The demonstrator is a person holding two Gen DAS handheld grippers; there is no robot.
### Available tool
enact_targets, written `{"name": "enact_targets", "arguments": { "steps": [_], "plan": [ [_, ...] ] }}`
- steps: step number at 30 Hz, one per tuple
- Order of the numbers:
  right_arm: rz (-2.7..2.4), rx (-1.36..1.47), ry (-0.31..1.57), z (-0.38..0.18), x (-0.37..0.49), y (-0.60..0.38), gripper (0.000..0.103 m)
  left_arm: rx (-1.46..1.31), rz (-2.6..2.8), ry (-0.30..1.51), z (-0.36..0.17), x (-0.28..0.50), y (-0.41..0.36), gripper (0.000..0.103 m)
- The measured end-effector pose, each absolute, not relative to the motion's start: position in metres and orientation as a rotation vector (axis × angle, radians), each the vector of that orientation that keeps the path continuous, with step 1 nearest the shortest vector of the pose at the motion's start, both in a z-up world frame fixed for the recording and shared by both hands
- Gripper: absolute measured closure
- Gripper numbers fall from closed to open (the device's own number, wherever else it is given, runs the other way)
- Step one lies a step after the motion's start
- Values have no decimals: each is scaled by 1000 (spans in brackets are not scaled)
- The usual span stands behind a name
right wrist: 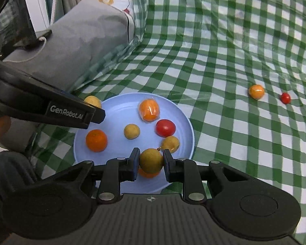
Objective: Organize fruits
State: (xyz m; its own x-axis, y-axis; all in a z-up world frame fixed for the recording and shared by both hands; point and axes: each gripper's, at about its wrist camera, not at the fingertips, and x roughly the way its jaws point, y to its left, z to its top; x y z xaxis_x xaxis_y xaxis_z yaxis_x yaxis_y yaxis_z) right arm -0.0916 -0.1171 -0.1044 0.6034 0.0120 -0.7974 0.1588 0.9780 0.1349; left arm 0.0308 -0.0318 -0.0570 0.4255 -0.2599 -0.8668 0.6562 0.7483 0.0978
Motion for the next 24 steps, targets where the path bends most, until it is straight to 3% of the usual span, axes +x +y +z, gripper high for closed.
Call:
{"name": "enact_targets", "arguments": {
  "steps": [6,7,8,9,10,11,12,18,24],
  "plan": [
    [-68,177,932,-114,-75,-119,77,481,-601,983,-67,43,-38,70],
    [-64,171,935,-115,-73,-118,77,488,-606,983,-67,44,-40,54],
    [-56,161,941,-115,-70,-118,76,490,-609,984,-66,44,-40,23],
    [-53,155,946,-114,-69,-118,66,488,-601,979,-63,43,-39,9],
    [-61,150,945,-111,-70,-117,57,481,-582,968,-60,42,-37,1],
    [-73,147,943,-108,-72,-117,36,468,-567,948,-54,38,-34,1],
    [-99,140,937,-104,-76,-116,22,467,-571,943,-50,35,-32,1],
    [-140,188,959,-83,-114,-110,7,468,-532,1023,-35,14,-11,1],
    [-154,250,962,-59,-153,-96,6,464,-500,1047,-17,-24,18,0]
  ]
}}
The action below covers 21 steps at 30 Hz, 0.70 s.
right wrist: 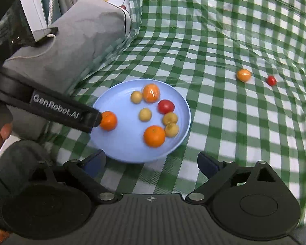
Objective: Organize fruits
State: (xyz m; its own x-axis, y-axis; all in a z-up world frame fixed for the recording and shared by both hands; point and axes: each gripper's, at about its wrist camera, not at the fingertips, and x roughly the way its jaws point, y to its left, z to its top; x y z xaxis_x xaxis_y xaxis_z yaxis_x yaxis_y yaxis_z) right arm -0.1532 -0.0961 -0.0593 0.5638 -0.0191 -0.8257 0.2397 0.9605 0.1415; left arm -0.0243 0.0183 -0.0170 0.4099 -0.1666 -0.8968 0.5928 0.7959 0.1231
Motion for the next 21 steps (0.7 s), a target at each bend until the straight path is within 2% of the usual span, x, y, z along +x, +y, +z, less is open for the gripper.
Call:
{"name": "enact_targets", "arguments": {
  "steps": [21],
  "plan": [
    [-212,200,779,14,-240,-51,3,409,-478,958,35,-110,83,0]
  ]
}}
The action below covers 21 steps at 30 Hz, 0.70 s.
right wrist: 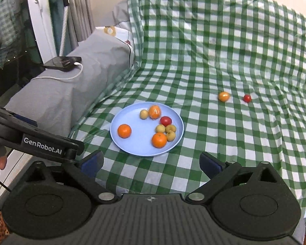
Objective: Organize fruits
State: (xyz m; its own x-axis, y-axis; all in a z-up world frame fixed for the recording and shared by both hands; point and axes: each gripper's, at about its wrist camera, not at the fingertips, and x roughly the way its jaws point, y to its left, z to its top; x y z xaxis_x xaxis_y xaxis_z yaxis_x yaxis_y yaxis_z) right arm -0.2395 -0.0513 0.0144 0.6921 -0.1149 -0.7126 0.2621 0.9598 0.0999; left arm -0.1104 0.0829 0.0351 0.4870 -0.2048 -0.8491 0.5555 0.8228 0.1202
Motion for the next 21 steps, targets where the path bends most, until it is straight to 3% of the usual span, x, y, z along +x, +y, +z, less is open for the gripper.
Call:
{"name": "enact_targets", "arguments": {
  "steps": [21],
  "plan": [
    [-233,197,720,26,-261,-45,2,412,-485,911,49,-128,84,0]
  ]
}}
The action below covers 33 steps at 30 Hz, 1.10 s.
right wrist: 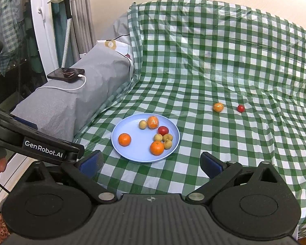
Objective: Organize fruits
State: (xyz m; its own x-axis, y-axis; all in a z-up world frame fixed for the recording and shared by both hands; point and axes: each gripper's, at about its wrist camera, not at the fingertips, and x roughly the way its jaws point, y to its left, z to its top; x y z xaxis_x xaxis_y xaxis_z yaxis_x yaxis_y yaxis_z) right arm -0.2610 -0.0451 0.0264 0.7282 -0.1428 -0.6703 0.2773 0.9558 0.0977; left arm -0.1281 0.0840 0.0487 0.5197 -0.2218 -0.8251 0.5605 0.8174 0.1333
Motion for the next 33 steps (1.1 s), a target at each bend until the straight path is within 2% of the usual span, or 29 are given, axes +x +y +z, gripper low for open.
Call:
{"name": "enact_targets", "arguments": {
  "steps": [23,33],
  "plan": [
    [-241,234,750,14,-253,-48,2,447,-479,953,37,-117,74,0],
    [-320,257,749,-3,-244,-79,2,498,-484,960,33,-100,34,0]
  ]
}}
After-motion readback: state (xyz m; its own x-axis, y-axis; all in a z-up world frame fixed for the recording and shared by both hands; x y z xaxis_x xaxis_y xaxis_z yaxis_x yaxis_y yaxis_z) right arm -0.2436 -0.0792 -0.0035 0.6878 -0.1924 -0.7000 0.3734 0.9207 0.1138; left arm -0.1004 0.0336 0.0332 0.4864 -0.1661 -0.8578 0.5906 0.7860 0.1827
